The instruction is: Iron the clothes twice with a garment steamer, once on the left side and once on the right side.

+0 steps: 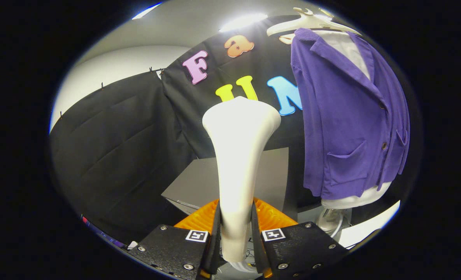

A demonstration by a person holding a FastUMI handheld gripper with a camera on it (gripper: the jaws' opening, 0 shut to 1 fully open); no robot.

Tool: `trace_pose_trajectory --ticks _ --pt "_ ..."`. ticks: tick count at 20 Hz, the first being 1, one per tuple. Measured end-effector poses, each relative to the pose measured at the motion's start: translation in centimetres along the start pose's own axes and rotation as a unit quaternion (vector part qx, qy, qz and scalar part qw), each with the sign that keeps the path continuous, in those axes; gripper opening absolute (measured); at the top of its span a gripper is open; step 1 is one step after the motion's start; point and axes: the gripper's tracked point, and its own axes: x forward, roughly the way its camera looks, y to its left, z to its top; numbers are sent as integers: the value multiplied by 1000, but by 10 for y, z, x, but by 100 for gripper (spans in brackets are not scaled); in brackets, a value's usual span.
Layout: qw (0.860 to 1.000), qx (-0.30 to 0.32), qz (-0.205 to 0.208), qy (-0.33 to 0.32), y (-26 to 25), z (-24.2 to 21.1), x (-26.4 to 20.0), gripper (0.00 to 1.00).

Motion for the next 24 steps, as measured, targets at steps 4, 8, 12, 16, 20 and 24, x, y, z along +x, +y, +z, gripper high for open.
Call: trace_pose_trajectory --ticks 4,8,12,16,20,24 --pt "999 16 -24 -22 -7 -30 -36 36" --pt "997 38 -54 -47 -21 -55 -67 36" --pt "995 43 -59 -61 -33 -46 -97 36" --pt "992 29 -64 -109 -41 9 -116 36" --pt "987 11 -58 -151 -42 69 -125 36" --pt "980 -5 -58 -188 -42 128 -122 36"
